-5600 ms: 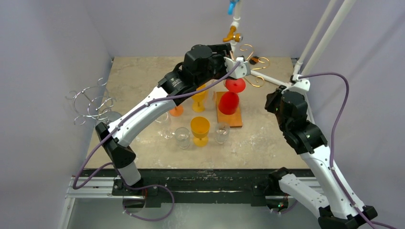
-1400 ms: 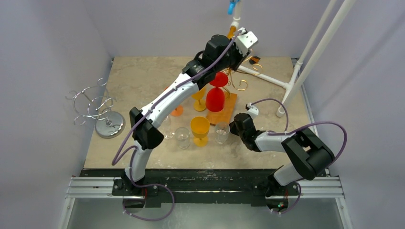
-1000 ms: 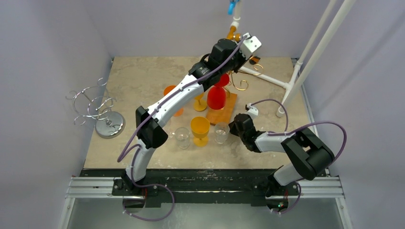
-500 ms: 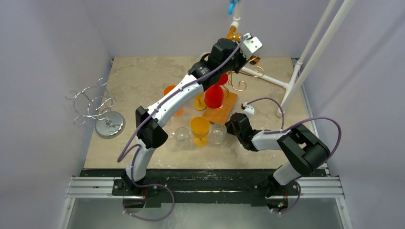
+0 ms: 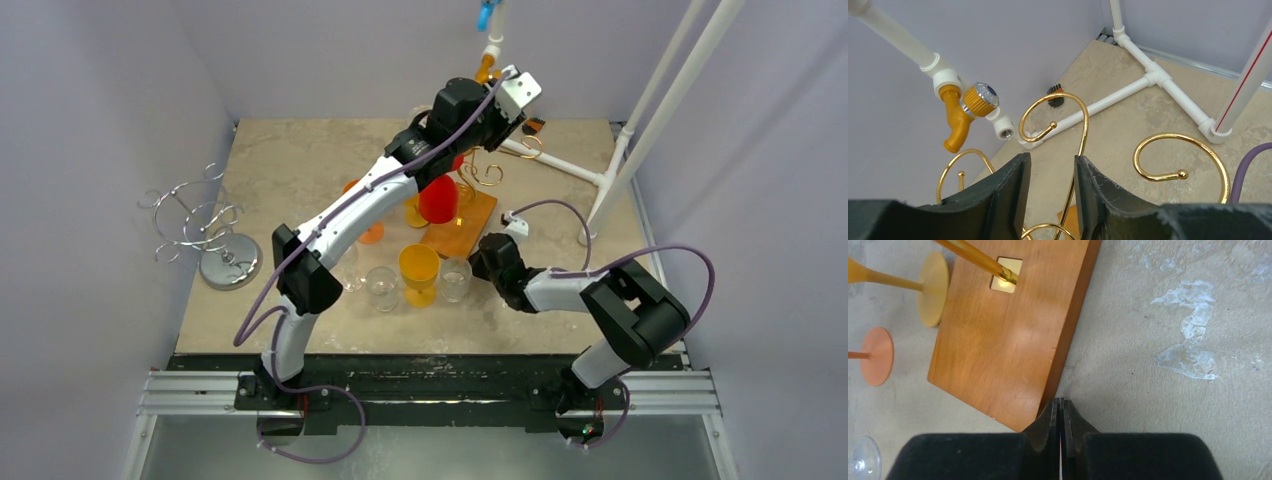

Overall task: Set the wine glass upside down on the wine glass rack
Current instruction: Adjust the wine rack at the center of the board, then pick up the wine glass at the center of the board.

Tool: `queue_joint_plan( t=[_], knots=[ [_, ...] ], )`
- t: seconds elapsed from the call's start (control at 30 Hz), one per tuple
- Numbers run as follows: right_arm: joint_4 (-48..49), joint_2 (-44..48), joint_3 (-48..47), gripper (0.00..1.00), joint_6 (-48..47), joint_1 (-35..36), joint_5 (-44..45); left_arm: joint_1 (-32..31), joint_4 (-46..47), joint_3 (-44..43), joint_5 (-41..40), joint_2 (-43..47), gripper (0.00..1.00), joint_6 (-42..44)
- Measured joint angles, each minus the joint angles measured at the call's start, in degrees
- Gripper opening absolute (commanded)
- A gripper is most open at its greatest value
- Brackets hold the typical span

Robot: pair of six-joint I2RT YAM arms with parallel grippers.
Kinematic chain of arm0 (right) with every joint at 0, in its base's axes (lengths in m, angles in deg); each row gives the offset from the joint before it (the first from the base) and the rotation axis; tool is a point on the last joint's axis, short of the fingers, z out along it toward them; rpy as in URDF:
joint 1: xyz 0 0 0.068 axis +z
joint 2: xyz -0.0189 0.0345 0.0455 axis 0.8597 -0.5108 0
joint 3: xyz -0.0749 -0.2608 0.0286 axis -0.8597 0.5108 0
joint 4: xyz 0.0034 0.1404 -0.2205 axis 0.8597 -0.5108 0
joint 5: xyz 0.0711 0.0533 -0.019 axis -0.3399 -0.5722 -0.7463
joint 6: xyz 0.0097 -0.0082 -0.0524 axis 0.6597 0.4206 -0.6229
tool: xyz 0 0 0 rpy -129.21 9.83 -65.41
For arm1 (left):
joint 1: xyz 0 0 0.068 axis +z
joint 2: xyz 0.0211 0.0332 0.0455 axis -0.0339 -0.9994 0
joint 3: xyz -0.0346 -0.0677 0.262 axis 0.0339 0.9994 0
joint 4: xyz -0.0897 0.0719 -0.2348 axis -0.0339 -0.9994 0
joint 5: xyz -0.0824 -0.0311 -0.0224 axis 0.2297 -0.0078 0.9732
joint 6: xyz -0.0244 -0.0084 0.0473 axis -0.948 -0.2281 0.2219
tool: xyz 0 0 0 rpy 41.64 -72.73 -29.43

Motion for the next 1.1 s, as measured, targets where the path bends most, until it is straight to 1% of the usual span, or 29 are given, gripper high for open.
queue_joint_plan(
  t=[0.13, 0.17, 0.27, 0.33, 0.4, 0.53, 0.57, 0.67, 0.8, 1.1],
  knots=[
    [-3.1, 4.3, 0.0, 0.01, -1.2, 0.0, 0.1, -0.1, 0.1, 0.1, 0.0, 0.5, 0.50, 0.0],
    [-4.0, 6.1, 0.0, 0.06, -1.6, 0.0, 0.2, -0.2, 0.1, 0.1, 0.0, 0.6, 0.52, 0.0],
    [-6.6, 11.9, 0.0, 0.28, -2.6, -0.1, 0.2, -0.2, -0.1, 0.1, 0.1, 0.9, 0.59, 0.0],
    [-8.8, 16.0, 0.1, 0.39, -3.2, -0.1, 0.4, -0.1, -0.4, 0.1, 0.2, 1.2, 0.66, 0.0],
    [-11.4, 19.8, 0.2, 0.47, -3.8, -0.1, 0.6, -0.1, -0.8, 0.1, 0.4, 1.7, 0.72, -0.1],
    [-17.2, 26.9, 0.2, 0.57, -5.6, -0.1, 0.5, 0.0, -1.0, 0.1, 1.0, 3.3, 0.86, -0.2],
    [-18.9, 28.0, 0.0, 0.59, -6.1, -0.1, 0.5, 0.0, -1.1, 0.1, 1.2, 3.8, 0.89, -0.1],
    [-25.1, 28.9, -1.9, 0.61, -8.3, -0.2, -0.5, 0.0, -2.2, 0.1, 2.3, 5.7, 0.95, -0.2],
    [-31.2, 28.7, -5.2, 0.61, -10.9, -0.2, -3.3, 0.0, -4.3, 0.2, 3.3, 9.1, 1.00, -0.2],
    [-40.0, 32.1, -10.1, 0.59, -14.6, -0.2, -8.9, 0.0, -8.7, 6.2, 3.5, 22.4, 1.00, -1.1]
  ],
)
